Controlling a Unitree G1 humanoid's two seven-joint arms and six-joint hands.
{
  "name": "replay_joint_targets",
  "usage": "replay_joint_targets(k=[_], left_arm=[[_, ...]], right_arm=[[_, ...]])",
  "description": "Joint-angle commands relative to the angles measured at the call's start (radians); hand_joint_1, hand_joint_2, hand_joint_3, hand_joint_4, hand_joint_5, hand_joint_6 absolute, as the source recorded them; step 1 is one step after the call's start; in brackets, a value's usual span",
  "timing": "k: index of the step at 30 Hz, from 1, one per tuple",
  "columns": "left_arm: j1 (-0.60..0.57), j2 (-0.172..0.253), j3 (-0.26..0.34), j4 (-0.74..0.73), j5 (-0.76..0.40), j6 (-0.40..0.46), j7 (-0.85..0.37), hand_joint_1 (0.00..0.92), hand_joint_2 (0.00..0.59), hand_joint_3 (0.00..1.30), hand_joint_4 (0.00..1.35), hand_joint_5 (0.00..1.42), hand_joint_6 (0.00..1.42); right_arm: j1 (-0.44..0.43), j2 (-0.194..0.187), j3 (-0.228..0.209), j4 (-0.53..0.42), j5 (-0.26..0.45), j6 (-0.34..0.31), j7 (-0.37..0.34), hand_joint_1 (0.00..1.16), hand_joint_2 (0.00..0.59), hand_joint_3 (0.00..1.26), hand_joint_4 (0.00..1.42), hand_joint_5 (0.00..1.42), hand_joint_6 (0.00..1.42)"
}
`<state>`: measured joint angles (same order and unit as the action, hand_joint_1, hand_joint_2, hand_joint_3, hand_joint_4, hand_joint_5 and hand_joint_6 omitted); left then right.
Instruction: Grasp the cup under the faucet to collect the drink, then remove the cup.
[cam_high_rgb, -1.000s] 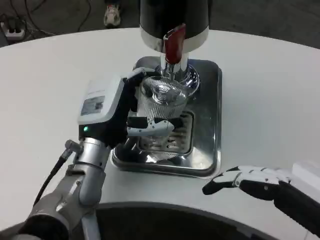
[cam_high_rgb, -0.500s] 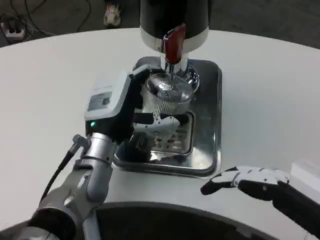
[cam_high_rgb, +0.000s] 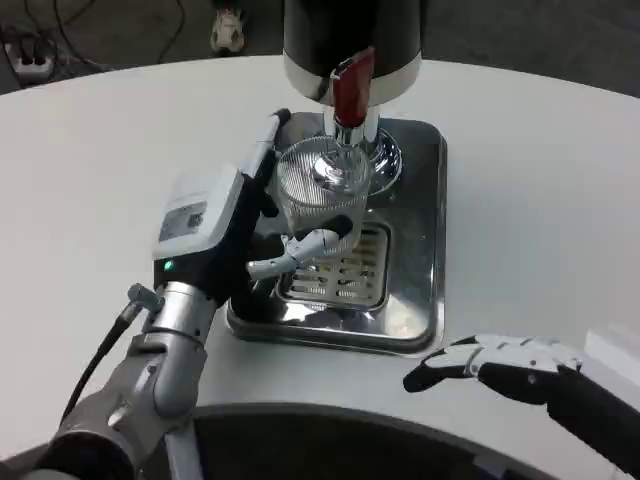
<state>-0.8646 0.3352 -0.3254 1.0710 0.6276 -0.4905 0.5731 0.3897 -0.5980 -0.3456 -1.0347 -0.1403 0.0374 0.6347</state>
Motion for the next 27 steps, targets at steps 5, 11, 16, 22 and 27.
replay_joint_targets(k=[5, 11, 16, 22, 27], left_arm=[[0.033, 0.017, -0.006, -0.023, -0.024, -0.028, -0.057, 0.276, 0.117, 0.00, 0.04, 0.43, 0.57], [0.040, 0.017, -0.001, -0.028, -0.039, -0.042, -0.074, 0.259, 0.115, 0.00, 0.04, 0.43, 0.56], [0.048, 0.014, 0.013, -0.036, -0.058, -0.059, -0.090, 0.235, 0.093, 0.00, 0.04, 0.43, 0.55], [0.055, 0.015, 0.024, -0.044, -0.077, -0.081, -0.102, 0.180, 0.065, 0.00, 0.04, 0.41, 0.53], [0.088, 0.017, 0.053, -0.085, -0.083, -0.071, -0.066, 0.052, 0.004, 0.00, 0.06, 0.43, 0.53]], right_arm=[[0.029, 0.005, -0.001, -0.013, 0.008, -0.042, -0.027, 0.51, 0.435, 0.30, 0.21, 0.14, 0.13], [0.033, 0.002, -0.003, -0.013, 0.010, -0.043, -0.033, 0.51, 0.435, 0.30, 0.21, 0.15, 0.13], [0.030, 0.002, 0.005, -0.013, 0.007, -0.040, -0.036, 0.51, 0.435, 0.30, 0.21, 0.15, 0.13], [0.022, 0.003, 0.016, -0.013, 0.003, -0.032, -0.038, 0.51, 0.435, 0.30, 0.21, 0.15, 0.13], [0.020, 0.006, 0.021, -0.013, -0.004, -0.030, -0.038, 0.51, 0.439, 0.30, 0.21, 0.16, 0.13]])
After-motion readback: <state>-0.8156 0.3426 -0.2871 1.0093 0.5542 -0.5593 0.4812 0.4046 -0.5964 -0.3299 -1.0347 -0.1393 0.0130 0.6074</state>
